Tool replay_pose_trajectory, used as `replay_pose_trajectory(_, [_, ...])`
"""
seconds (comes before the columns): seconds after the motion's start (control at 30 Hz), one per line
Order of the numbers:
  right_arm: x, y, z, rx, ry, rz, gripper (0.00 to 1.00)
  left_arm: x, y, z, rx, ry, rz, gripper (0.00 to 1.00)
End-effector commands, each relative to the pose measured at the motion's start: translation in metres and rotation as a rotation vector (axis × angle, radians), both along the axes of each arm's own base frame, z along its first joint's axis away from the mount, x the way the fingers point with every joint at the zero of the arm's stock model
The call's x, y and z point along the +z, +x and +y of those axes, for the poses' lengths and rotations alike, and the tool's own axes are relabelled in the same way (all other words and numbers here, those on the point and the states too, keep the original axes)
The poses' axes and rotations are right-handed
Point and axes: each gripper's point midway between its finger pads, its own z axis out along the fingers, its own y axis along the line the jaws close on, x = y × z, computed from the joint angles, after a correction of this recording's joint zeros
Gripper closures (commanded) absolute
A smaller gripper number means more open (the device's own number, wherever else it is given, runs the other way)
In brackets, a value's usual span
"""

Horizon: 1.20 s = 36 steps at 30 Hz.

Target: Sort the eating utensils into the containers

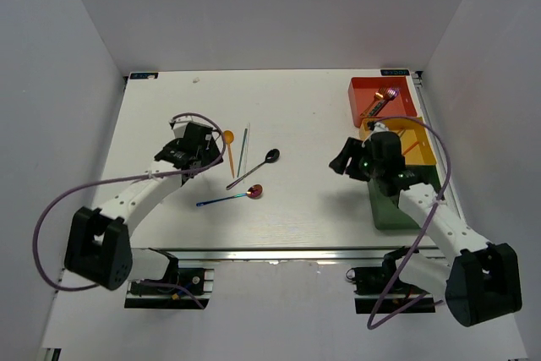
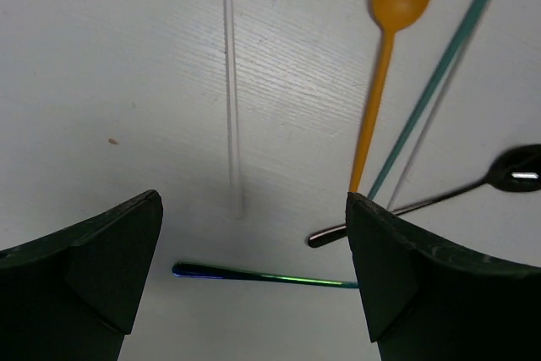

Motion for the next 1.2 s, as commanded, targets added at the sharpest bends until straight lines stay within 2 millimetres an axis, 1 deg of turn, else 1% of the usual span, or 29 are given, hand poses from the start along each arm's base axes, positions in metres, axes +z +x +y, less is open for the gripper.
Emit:
replay_pose_trajectory(0.0, [-0.001, -0.022, 0.013, 0.108, -0.008, -0.013, 0.36, -0.006, 0.024, 0.011, 0.189, -0.029, -0.019, 0.02])
replay_pose_trajectory(0.07, [-0.004, -0.031, 0.019, 0.143, -0.009, -0.008, 0.36, -0.02, 0.031, 0.014, 0.228, -0.062, 0.016, 0.02])
replay_pose_trajectory(0.1, [-0.001, -0.034, 0.019, 0.153, -0.012, -0.023, 0.36, -0.025, 0.037, 0.017, 0.246, -0.079, 0.02, 0.02])
replay_pose_trajectory(0.13, [-0.001, -0.037, 0.019, 0.158, -0.017, -0.021, 0.36, -0.037, 0.04, 0.02, 0.259, -0.068, 0.049, 0.02])
replay_pose_trajectory(0.2, [-0.001, -0.04, 0.016, 0.16, -0.026, -0.028, 0.36, -0.049, 0.044, 0.024, 0.271, -0.066, 0.078, 0.07])
replay_pose_trajectory(0.23, [-0.001, -0.041, 0.015, 0.158, -0.029, -0.029, 0.36, -0.061, 0.044, 0.022, 0.264, -0.074, 0.117, 0.09])
replay_pose_trajectory(0.33, [-0.005, -0.045, 0.013, 0.161, -0.033, -0.029, 0.36, -0.074, 0.042, 0.024, 0.262, -0.089, 0.135, 0.12])
replay_pose_trajectory(0.37, [-0.004, -0.046, 0.013, 0.161, -0.032, -0.032, 0.36, -0.083, 0.035, 0.026, 0.257, -0.085, 0.153, 0.14])
replay_pose_trajectory(0.47, [-0.003, -0.045, 0.014, 0.16, -0.026, -0.039, 0.36, -0.095, 0.032, 0.023, 0.226, -0.1, 0.18, 0.27])
replay_pose_trajectory(0.53, [-0.003, -0.045, 0.014, 0.156, -0.02, -0.041, 0.36, -0.101, 0.029, 0.021, 0.213, -0.102, 0.201, 0.33])
replay_pose_trajectory(0.67, [-0.001, -0.045, 0.018, 0.163, 0.002, -0.048, 0.36, -0.112, 0.021, 0.025, 0.222, -0.07, 0.26, 0.46])
replay_pose_trajectory(0.77, [0.001, -0.047, 0.022, 0.175, 0.025, -0.054, 0.37, -0.124, 0.015, 0.025, 0.225, -0.061, 0.314, 0.55])
replay_pose_trajectory(0.83, [0.003, -0.047, 0.023, 0.18, 0.036, -0.061, 0.37, -0.134, 0.01, 0.021, 0.212, -0.071, 0.355, 0.61])
replay_pose_trajectory(0.87, [0.004, -0.048, 0.024, 0.181, 0.039, -0.063, 0.37, -0.137, 0.007, 0.021, 0.209, -0.073, 0.37, 0.67])
replay_pose_trajectory(0.9, [0.004, -0.047, 0.024, 0.181, 0.041, -0.066, 0.37, -0.14, 0.005, 0.019, 0.205, -0.077, 0.381, 0.69])
replay_pose_trajectory(0.97, [0.008, -0.048, 0.025, 0.186, 0.044, -0.073, 0.37, -0.148, 0.0, 0.019, 0.199, -0.071, 0.414, 0.7])
replay_pose_trajectory(1.1, [0.013, -0.05, 0.025, 0.19, 0.054, -0.09, 0.37, -0.165, -0.012, 0.018, 0.186, -0.067, 0.484, 0.79])
replay_pose_trajectory(1.17, [0.016, -0.051, 0.025, 0.186, 0.063, -0.098, 0.37, -0.172, -0.019, 0.018, 0.178, -0.063, 0.509, 0.81])
